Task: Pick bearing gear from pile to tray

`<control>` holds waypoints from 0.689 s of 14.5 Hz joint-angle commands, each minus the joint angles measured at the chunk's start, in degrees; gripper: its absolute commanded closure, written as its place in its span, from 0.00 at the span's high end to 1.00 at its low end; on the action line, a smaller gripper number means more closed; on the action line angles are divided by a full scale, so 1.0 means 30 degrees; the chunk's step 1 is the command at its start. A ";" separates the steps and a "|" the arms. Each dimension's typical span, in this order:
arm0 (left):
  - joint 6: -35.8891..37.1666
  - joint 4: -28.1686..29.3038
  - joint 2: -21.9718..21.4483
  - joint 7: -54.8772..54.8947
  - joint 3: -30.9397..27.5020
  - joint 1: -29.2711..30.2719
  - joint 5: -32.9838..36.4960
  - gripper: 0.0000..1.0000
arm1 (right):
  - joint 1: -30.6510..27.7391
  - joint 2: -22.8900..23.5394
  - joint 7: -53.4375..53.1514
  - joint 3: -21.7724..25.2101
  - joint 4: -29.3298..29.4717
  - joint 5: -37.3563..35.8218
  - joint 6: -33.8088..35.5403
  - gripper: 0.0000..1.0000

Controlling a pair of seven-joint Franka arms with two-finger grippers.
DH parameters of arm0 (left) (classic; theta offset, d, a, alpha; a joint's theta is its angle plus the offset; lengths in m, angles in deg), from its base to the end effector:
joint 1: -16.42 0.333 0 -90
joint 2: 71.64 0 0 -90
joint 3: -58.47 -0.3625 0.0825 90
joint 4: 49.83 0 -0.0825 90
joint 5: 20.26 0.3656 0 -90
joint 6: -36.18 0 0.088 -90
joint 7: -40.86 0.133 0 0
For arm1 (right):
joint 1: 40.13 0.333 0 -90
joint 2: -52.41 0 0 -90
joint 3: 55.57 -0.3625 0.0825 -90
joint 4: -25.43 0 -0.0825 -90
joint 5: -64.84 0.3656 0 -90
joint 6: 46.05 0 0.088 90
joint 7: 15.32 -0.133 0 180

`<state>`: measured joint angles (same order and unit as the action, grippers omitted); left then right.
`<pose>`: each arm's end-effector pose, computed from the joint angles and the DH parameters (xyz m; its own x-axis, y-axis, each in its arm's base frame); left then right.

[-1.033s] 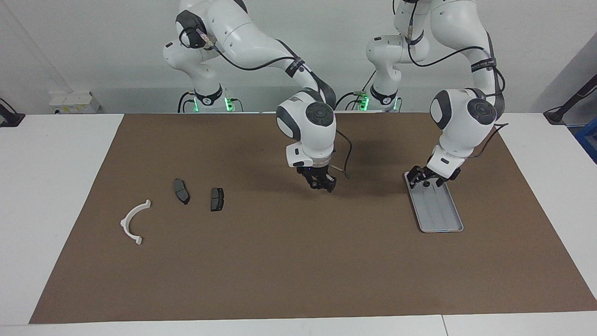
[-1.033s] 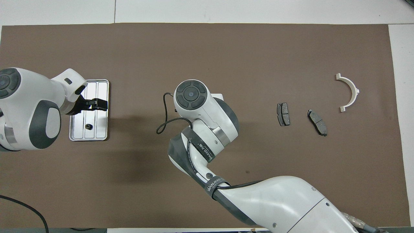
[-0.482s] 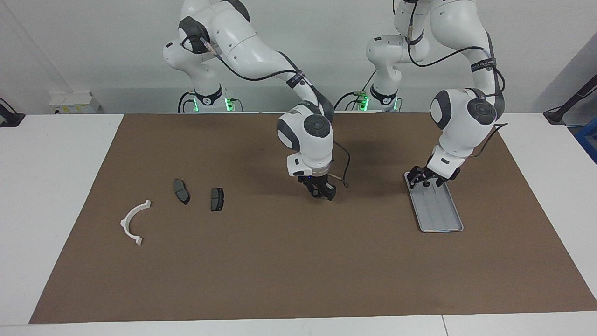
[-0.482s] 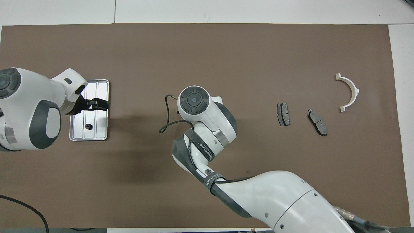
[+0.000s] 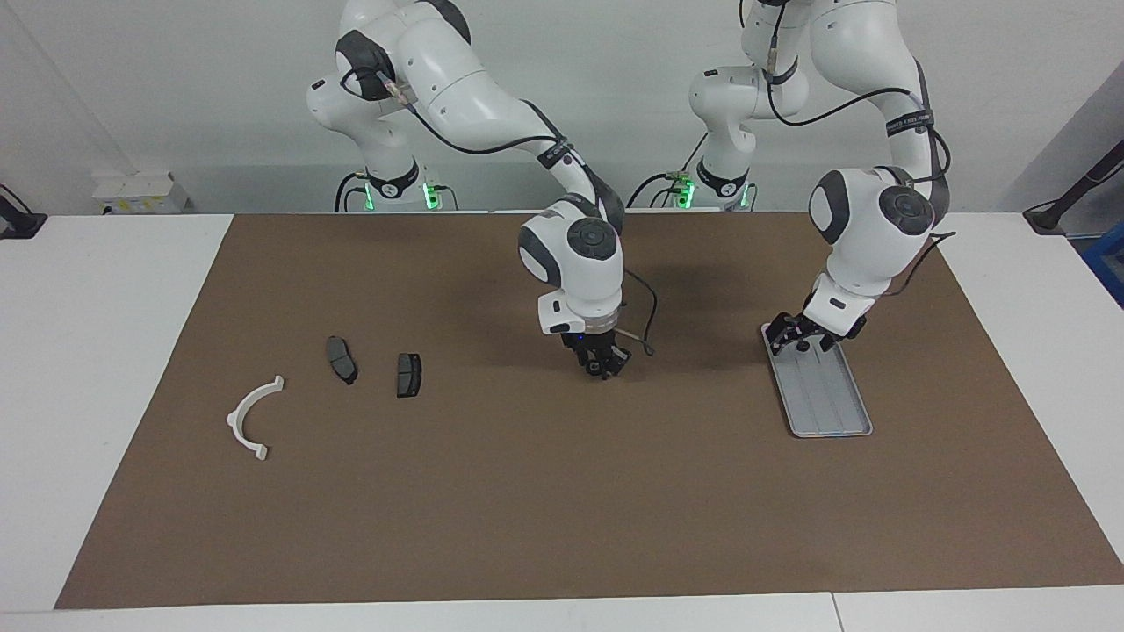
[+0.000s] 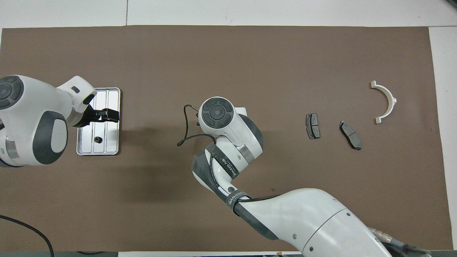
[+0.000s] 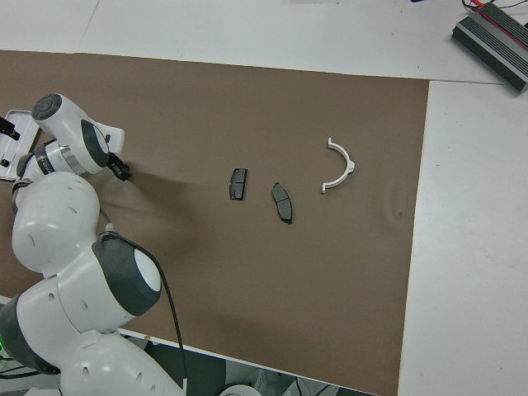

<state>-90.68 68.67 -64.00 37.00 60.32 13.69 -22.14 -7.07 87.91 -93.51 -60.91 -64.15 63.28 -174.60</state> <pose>0.5616 -0.0463 0.4005 0.9999 0.0074 0.0102 0.0071 -0.9995 0.0315 0.5722 0.4374 0.3116 0.7670 -0.6414 -0.0181 -0.6410 -0.7645 -0.0684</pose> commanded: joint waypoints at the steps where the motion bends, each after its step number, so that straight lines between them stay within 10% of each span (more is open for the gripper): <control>1: -0.0369 0.0255 -0.0117 -0.0179 -0.0179 -0.0260 -0.0283 1.00 | -0.0153 -0.0059 -0.0334 -0.0065 0.1054 -0.0361 0.1594 1.00; 10: -0.1541 -0.0039 0.0350 -0.9925 -0.0267 -0.6375 -0.0108 1.00 | -0.2700 -0.1490 0.4200 -0.0065 0.3434 0.0049 0.6259 1.00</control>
<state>-94.37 68.65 -63.80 11.60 60.70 -1.87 -22.39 -13.33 85.06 -85.03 -60.34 -53.89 63.31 -157.39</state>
